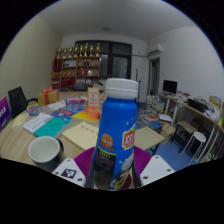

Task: Pour water

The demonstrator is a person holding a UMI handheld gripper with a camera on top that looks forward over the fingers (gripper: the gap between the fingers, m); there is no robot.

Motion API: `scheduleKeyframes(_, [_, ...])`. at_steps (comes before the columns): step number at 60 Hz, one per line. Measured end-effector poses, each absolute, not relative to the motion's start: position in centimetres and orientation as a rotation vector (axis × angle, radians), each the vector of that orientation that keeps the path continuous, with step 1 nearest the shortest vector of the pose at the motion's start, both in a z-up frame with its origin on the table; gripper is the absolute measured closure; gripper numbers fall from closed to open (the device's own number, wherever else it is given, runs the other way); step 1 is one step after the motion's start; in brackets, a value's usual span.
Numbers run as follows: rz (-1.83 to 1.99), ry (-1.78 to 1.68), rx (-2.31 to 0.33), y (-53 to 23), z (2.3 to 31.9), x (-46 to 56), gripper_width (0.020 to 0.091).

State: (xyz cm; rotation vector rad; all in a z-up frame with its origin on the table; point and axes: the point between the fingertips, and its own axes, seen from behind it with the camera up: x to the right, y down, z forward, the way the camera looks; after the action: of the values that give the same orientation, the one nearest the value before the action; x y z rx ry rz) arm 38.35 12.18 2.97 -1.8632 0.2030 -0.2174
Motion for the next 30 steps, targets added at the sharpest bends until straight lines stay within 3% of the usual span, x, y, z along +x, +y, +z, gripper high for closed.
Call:
scheduleKeyframes(14, [-0.245,0.214,-1.838,12.4,2.6,38.1,0.0531])
scheduleKeyframes(21, [-0.209,0.244,-1.901,11.8,2.1,37.7,0.0442])
scheduleKeyframes(27, [-0.17,0.309,-1.905,10.0,2.5,37.3,0.0247])
scheduleKeyframes(30, [-0.177,0.328,-1.921,8.6,2.5,37.0,0.0249])
